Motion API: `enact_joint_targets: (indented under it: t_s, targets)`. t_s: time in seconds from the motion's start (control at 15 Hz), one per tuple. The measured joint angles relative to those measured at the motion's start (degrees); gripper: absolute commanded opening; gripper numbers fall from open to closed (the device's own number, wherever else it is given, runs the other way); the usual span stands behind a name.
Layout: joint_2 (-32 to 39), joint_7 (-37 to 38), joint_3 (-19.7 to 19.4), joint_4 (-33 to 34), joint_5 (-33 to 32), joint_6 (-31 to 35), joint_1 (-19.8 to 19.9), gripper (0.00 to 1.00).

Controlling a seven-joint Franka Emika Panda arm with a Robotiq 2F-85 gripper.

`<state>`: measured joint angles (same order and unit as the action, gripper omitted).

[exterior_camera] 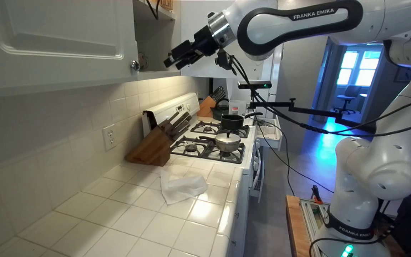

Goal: Pick up the bottle from the shelf and put it on the counter

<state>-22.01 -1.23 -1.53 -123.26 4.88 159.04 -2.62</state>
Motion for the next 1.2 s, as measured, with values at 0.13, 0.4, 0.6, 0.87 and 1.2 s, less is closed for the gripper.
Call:
enact_joint_targets:
  t_s: [0.13, 0.4, 0.6, 0.87, 1.2]
  targets:
    - [2.0, 0.0, 0.0, 2.1, -0.7, 0.1, 0.4, 1.0]
    - [5.2, -0.1, 0.0, 6.1, -2.0, 0.1, 0.6, 1.0]
    - [7.3, -0.3, 0.1, 8.8, -2.6, 0.1, 0.6, 1.0]
    - [10.3, -0.4, 0.2, 11.5, -2.6, 1.1, 0.6, 1.0]
    - [13.4, -0.8, 0.2, 12.6, -2.0, 3.6, 0.2, 1.0]
